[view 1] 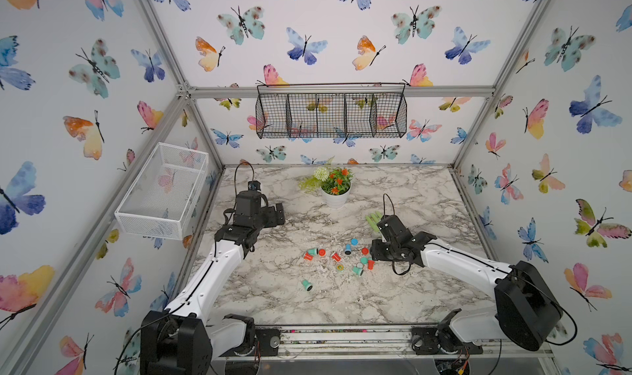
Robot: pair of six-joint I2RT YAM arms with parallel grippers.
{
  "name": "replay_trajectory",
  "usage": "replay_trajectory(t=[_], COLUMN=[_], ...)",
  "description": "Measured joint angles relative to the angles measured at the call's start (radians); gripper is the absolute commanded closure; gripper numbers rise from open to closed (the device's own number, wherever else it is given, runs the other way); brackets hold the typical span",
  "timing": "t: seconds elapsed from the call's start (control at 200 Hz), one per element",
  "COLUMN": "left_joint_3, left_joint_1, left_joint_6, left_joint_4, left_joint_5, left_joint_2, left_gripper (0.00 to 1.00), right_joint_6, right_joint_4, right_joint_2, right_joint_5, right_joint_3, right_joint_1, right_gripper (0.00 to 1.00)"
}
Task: Close the stamp cap
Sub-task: Pick up the stamp from the center of the board.
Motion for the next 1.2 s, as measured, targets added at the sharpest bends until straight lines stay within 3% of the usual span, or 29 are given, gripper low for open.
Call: replay_trajectory(t=[0.435, 1.196], left_joint_3=[-0.006, -0.006], left_joint_1=[0.0, 0.0], left_joint_6=[-0.015, -0.015], left_joint_4=[-0.003, -0.003], left_joint_5=[0.0, 0.0], left_joint_2=[-0.001, 0.005], left_gripper=[0.02, 0.02], right_joint_6=[0.151, 0.124], right_joint_4=[-0.019, 0.009], right_joint_2=[0.094, 0.169], right_joint_5=[0.05, 0.085], right_joint_3=[-0.007, 0.001], right_joint_1=[0.118, 0.118], right_gripper=[0.55, 0.65])
